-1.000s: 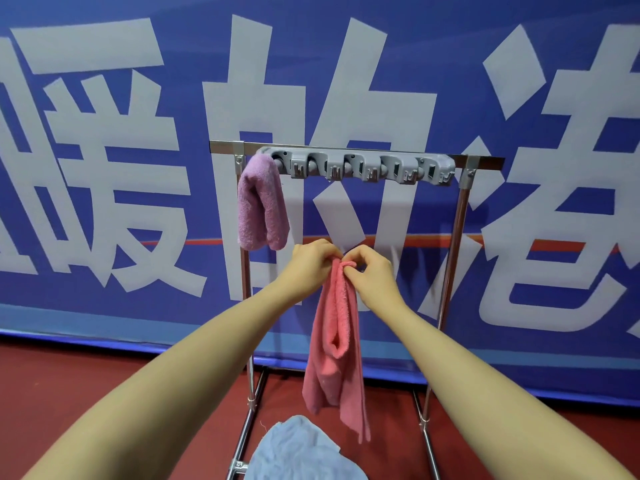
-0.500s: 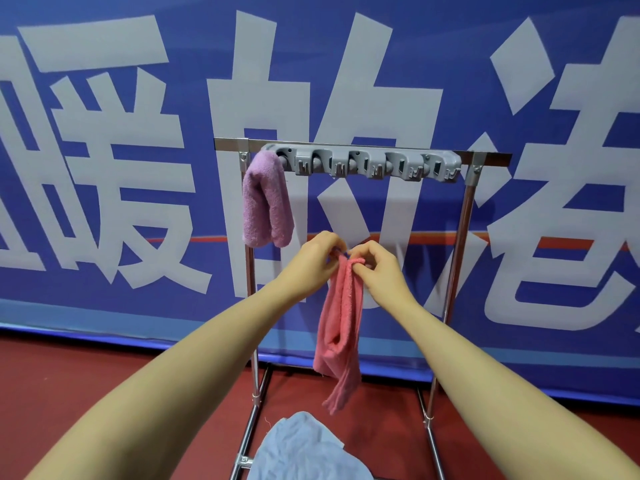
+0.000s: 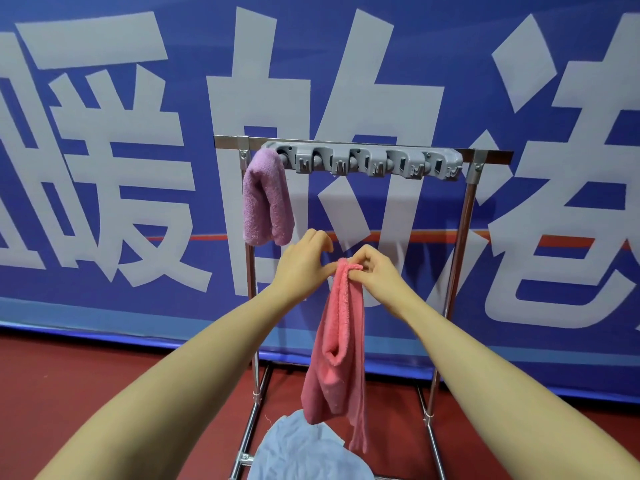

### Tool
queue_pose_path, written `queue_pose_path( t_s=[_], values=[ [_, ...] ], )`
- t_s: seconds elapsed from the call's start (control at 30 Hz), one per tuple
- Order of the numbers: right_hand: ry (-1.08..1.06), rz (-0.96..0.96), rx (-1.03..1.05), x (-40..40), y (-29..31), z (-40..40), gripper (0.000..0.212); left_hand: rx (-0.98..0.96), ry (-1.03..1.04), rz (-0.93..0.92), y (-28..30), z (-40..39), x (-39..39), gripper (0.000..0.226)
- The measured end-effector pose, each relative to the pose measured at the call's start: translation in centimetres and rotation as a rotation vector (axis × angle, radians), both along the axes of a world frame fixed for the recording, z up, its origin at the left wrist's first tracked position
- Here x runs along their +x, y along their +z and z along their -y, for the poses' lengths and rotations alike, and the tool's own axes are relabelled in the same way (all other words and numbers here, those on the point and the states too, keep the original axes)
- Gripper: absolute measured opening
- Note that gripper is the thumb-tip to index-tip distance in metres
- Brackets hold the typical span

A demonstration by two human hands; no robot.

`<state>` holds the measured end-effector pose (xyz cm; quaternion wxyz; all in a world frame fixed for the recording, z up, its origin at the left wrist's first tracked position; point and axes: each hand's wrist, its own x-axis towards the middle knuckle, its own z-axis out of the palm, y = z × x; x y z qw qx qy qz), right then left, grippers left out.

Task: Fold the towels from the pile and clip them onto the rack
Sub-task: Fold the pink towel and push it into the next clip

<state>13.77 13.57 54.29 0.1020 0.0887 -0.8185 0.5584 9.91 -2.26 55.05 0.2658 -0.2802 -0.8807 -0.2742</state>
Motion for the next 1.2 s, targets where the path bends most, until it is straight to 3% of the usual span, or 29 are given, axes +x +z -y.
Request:
queue_pose_path(
  t_s=[0.13,0.2,0.3,0.6,0.8,0.97,1.1,1.2],
  values=[
    [-0.044,-0.047,-0.03,-0.1,0.5,0.1,0.013,0.043,0.044,0.07,0.5,-0.3,0.4,0.029],
    [-0.104,-0.09,-0.038,-0.3,0.7,0.2,0.017,0.101,-0.024,0.089,0.3,-0.6,0.5,0.015],
    [-0.181,-0.182,-0.101,-0.6,1.4,0.0,0.01,0.16,-0.148,0.11,-0.4,-0.8,0.9,0.011],
    [-0.328,-0.32,-0.162,-0.8,4.2,-2.0,0.023,-0.206,-0.034,0.212,-2.2,-1.2,-0.4,0.036],
    [-0.365,-0.344,-0.183,-0.8,4.5,-3.3,0.022,-0.304,0.068,0.29,-2.9,-2.0,-0.8,0.033],
    [-0.516,-0.311,-0.079,-1.1,3.3,-5.1,0.011,-0.409,0.152,0.218,-2.4,-1.0,-1.2,0.042],
    [-0.503,-0.197,-0.002,-0.9,1.1,-5.8,0.032,-0.459,0.222,0.039,0.0,-0.6,-1.5,0.041],
    [-0.491,-0.185,0.165,-0.7,0.7,-6.0,0.022,-0.448,0.245,-0.073,1.3,-0.3,-1.6,0.038]
  ],
)
